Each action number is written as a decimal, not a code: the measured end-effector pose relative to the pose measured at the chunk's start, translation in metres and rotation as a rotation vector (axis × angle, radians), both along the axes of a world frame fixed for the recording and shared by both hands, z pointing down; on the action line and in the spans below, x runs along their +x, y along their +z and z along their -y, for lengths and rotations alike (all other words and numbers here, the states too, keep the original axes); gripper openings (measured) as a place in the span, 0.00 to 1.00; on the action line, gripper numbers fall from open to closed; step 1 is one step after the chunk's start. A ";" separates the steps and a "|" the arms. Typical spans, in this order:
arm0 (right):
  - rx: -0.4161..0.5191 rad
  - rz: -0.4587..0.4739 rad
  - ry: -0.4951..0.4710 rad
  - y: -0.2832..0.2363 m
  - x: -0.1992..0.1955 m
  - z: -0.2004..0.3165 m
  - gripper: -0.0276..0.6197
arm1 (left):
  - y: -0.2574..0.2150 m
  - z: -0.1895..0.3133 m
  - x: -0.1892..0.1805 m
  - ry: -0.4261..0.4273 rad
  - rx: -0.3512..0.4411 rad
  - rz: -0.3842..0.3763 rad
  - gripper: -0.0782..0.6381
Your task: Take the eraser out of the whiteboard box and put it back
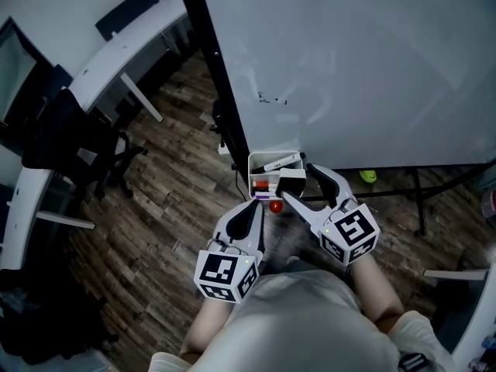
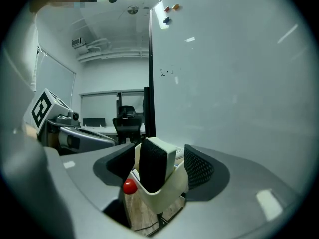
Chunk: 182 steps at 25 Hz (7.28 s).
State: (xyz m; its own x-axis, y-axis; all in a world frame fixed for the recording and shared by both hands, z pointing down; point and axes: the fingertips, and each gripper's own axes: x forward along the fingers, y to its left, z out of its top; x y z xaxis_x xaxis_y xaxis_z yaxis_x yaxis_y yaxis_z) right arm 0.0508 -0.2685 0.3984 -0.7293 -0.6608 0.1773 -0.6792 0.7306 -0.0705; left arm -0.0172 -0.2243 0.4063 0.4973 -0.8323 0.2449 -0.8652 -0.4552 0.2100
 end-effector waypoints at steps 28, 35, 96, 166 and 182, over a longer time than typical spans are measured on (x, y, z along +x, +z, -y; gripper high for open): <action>0.006 0.004 -0.098 0.011 -0.013 0.006 0.38 | 0.007 0.005 -0.004 -0.127 -0.007 -0.005 0.11; 0.023 0.008 -0.084 0.004 -0.012 0.005 0.38 | 0.006 0.001 -0.007 -0.128 -0.005 -0.007 0.11; 0.246 0.078 0.316 -0.113 0.003 -0.131 0.38 | -0.023 -0.073 -0.016 0.195 0.042 -0.045 0.11; 0.164 0.043 0.044 -0.066 -0.021 -0.028 0.38 | -0.015 -0.023 -0.036 -0.057 0.031 -0.057 0.11; 0.109 -0.005 -0.013 -0.034 -0.020 -0.003 0.38 | -0.012 -0.007 -0.041 -0.134 0.023 -0.062 0.11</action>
State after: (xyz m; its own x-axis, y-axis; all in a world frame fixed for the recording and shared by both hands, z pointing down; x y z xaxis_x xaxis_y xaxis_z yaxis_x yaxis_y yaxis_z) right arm 0.0307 -0.2658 0.3646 -0.7376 -0.6665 0.1084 -0.6694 0.7428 0.0129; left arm -0.0577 -0.2169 0.3941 0.3951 -0.8972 0.1973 -0.9042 -0.3418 0.2561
